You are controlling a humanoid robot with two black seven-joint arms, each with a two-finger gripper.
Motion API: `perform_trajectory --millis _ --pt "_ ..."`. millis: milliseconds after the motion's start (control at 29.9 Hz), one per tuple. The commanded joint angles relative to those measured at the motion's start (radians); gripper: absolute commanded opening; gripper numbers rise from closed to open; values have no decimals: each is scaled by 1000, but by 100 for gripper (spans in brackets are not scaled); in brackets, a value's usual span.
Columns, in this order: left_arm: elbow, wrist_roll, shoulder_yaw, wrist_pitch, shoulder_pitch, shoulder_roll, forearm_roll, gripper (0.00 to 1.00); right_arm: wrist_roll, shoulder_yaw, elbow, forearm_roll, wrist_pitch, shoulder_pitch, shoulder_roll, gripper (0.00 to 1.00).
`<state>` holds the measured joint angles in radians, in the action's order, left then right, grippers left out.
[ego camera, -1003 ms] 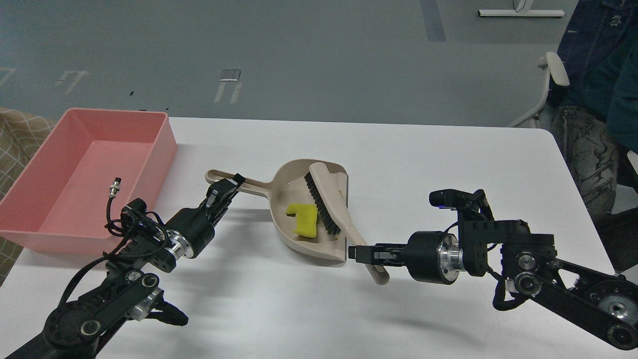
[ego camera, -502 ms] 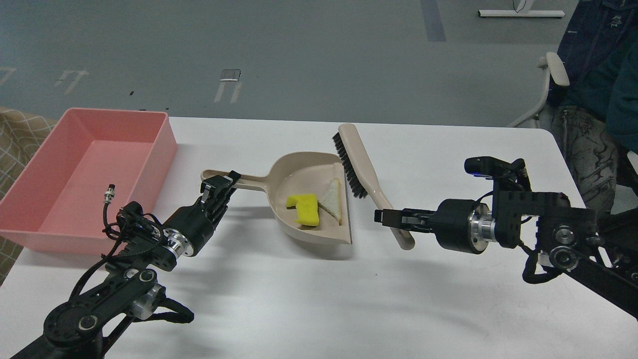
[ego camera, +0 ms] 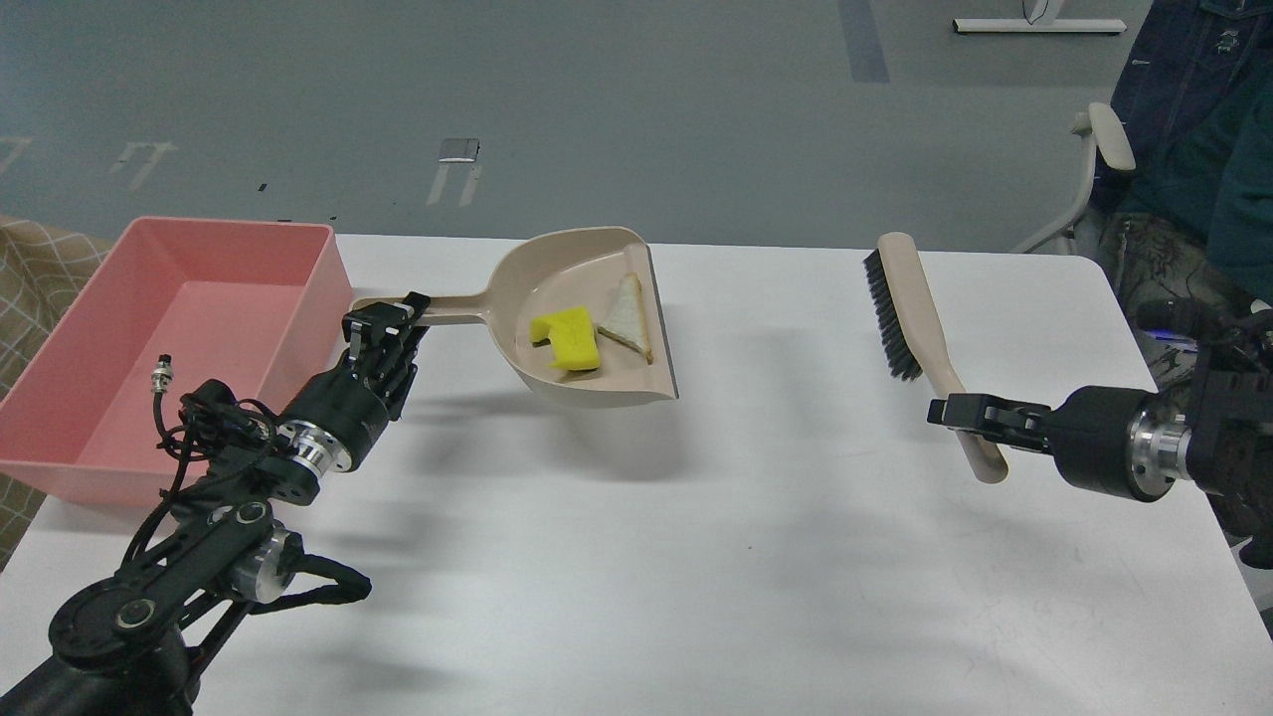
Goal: Sweep and dump garbage into bin
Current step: 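Lift the dustpan with the left gripper over the pink bin, then tilt the dustpan with the left gripper to dump the sponge into the bin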
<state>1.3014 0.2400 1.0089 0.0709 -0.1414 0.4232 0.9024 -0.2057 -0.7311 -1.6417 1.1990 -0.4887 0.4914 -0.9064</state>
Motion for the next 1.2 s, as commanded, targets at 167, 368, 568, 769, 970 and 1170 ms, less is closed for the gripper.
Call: perform_trajectory --millis 167,368,568,769,970,1170 --pt "99 -30 125 -28 2 132 -94 0 5 2 -1 -1 5 -96 17 0" --pt "124 -30 249 -49 45 244 -209 0 5 5 0 1 5 -116 61 0" --pt "122 -33 459 -115 192 292 -254 0 5 9 0 2 5 -120 87 0" --pt "87 -34 677 -204 379 299 -254 0 5 6 -1 2 9 -128 89 0" --pt "7 -24 804 -253 500 339 -218 0 5 2 -12 2 21 -136 92 0" --pt "-33 59 820 -240 511 405 -38 0 5 5 -23 2 22 -142 103 0"
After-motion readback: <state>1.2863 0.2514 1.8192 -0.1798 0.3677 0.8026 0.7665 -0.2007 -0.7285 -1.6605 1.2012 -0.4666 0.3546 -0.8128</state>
